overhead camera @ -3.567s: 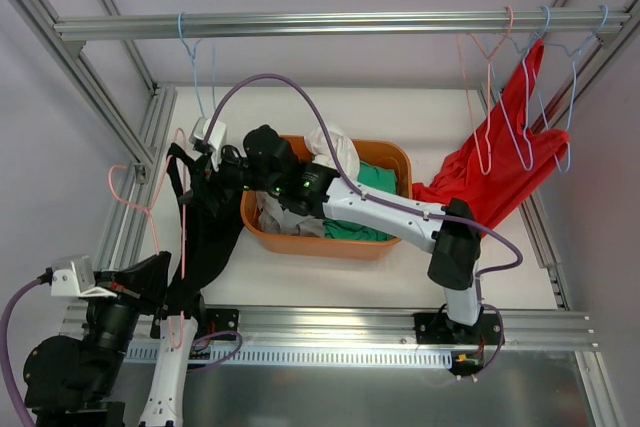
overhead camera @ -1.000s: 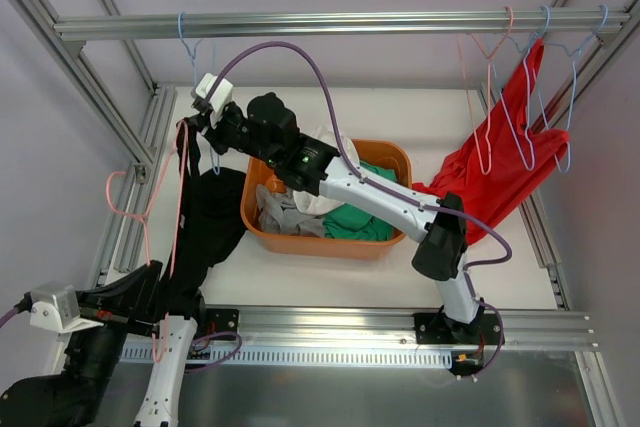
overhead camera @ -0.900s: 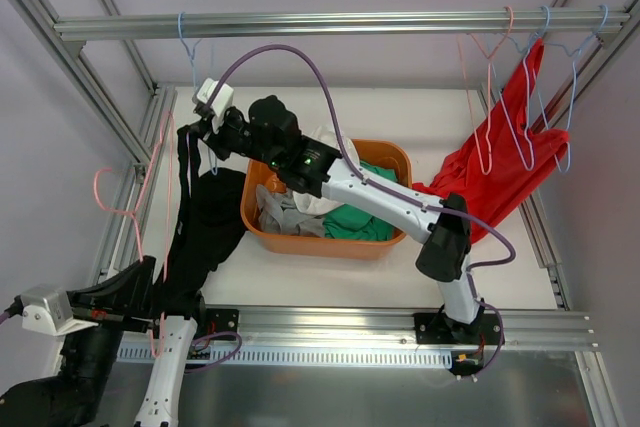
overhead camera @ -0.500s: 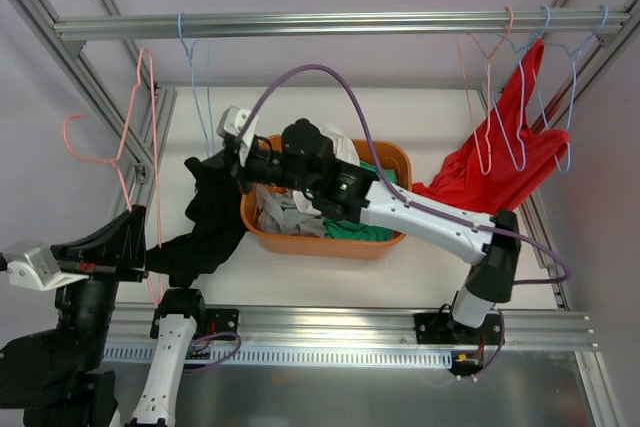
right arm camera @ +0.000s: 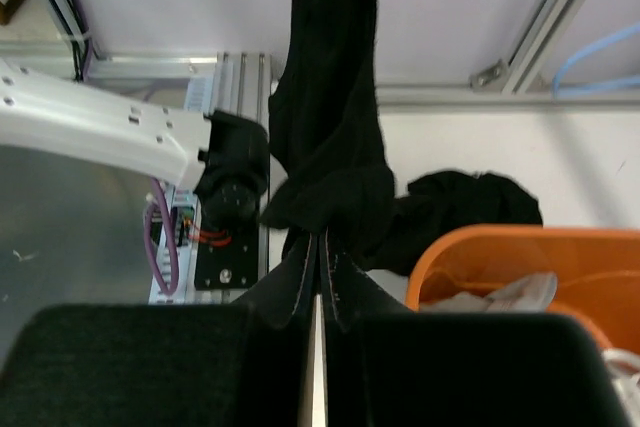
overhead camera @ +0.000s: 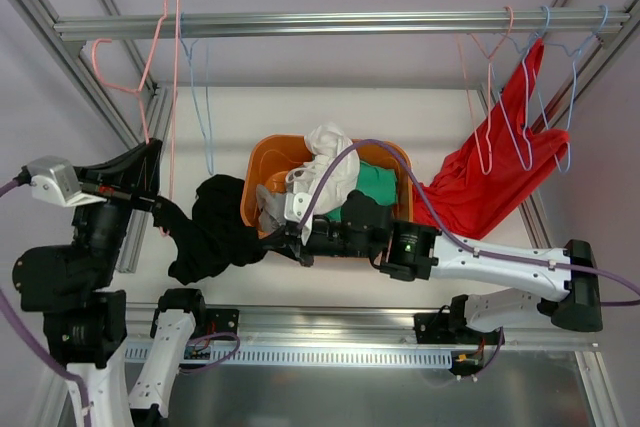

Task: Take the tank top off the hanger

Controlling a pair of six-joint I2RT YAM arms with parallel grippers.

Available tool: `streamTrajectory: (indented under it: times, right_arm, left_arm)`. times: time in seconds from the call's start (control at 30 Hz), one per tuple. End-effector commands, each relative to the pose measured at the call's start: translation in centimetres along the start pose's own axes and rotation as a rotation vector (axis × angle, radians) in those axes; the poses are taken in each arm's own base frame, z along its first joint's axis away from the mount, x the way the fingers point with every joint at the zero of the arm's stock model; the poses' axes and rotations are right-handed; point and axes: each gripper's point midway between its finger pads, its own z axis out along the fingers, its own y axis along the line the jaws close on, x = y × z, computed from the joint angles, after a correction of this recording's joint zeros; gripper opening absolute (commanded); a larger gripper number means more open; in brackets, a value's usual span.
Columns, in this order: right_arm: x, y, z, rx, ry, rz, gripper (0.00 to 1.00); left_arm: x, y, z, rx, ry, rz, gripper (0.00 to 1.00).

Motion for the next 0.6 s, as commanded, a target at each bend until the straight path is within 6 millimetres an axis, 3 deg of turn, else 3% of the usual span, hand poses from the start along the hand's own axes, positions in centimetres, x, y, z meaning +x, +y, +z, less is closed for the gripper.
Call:
streamTrajectory:
  times: [0.0, 0.07, 0.17, 0.3, 0.4, 0.57]
  right_arm:
    - [1.5, 0.3, -0.8, 0.024, 0.019, 0.015, 0.0]
    - [3.4, 0.6, -0.8, 0.025, 0.062, 0.036, 0.0]
    - [4.7, 0.4, -0.9, 0.052, 0.092, 0.045, 0.0]
    - [4.9, 0.8, -1.0, 0.035, 0.098, 0.048, 0.0]
    - [5.4, 2.1, -0.1, -0.02, 0.115, 0.06, 0.0]
    - [8.1, 4.1, 3.8, -0.1, 0.184, 0.109, 0.01]
  left_arm:
    - [-1.7, -0.3, 1.8, 0.079, -0.165, 0.103, 0.0]
    - [-1.9, -0.2, 2.5, 0.113, -0.267, 0.164, 0.0]
    - [-1.6, 1.2, 3.2, 0.074, -0.331, 0.178, 0.0]
    - [-2.6, 1.9, 3.2, 0.024, -0.365, 0.171, 0.0]
    - [-2.8, 2.7, 1.9, -0.041, -0.366, 0.148, 0.0]
    - [-2.4, 5.8, -1.6, -0.261, -0.346, 0.07, 0.0]
